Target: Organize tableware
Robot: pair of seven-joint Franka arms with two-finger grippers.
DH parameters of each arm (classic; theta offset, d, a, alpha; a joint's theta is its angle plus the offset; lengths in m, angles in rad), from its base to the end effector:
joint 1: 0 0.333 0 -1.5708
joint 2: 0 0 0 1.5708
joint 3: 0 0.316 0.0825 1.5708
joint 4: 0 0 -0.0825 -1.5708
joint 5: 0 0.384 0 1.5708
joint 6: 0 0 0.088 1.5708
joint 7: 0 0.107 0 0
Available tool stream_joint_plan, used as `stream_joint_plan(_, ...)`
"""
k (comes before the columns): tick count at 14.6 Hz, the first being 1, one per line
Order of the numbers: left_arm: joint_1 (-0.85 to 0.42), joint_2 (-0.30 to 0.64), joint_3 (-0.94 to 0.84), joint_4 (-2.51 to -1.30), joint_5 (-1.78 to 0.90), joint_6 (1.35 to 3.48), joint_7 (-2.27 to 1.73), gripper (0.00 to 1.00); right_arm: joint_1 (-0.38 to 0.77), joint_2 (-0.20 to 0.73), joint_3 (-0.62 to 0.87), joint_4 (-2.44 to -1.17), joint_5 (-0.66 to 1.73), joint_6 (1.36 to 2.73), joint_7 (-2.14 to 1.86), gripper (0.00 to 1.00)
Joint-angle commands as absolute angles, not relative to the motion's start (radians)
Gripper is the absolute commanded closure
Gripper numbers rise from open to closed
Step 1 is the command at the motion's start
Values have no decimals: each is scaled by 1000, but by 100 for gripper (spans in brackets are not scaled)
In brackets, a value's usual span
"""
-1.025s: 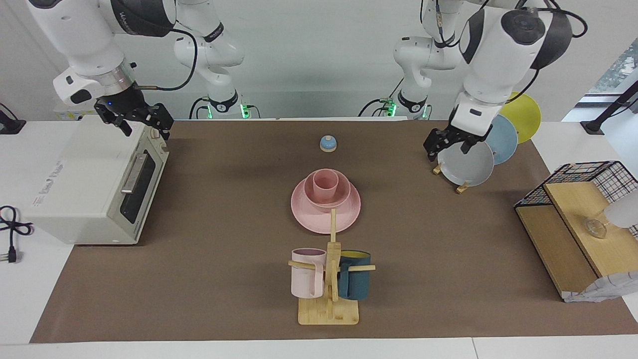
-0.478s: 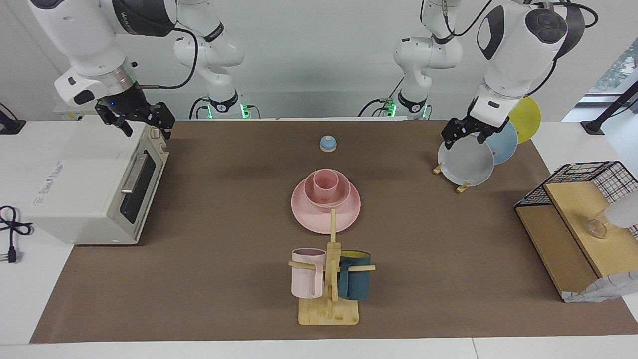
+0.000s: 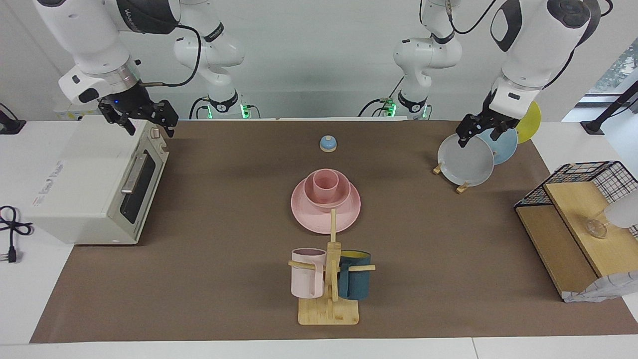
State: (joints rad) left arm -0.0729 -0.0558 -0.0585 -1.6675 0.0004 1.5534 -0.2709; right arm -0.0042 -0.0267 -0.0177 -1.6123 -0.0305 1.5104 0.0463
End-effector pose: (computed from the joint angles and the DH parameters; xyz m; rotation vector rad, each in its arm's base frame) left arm 0.5287 -0.0707 0.6078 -3.1175 -0.2181 0.0883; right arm 0.5387 -0.0153 0.6146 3.1066 -0.1070 -0.1164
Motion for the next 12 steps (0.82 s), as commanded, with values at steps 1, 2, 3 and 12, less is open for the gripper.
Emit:
stream_joint_plan(1,-46,-20,-84,-1551,9,1409,-252,0,-8,-35,-15,-1612,-15,1499,25,0)
stream_joint_plan(2,-43,-26,-89,-1563,6,1404,-224,0,-9,-35,-15,-1615,-12,1500,20,0)
stream_joint_plan(3,-34,-31,-89,-1586,5,1416,-192,0,-9,-37,-15,-1617,-12,1499,21,0)
stream_joint_plan(12,-15,-49,-94,-1653,-51,1517,-183,0,-18,-38,-18,-1621,-11,1494,28,0)
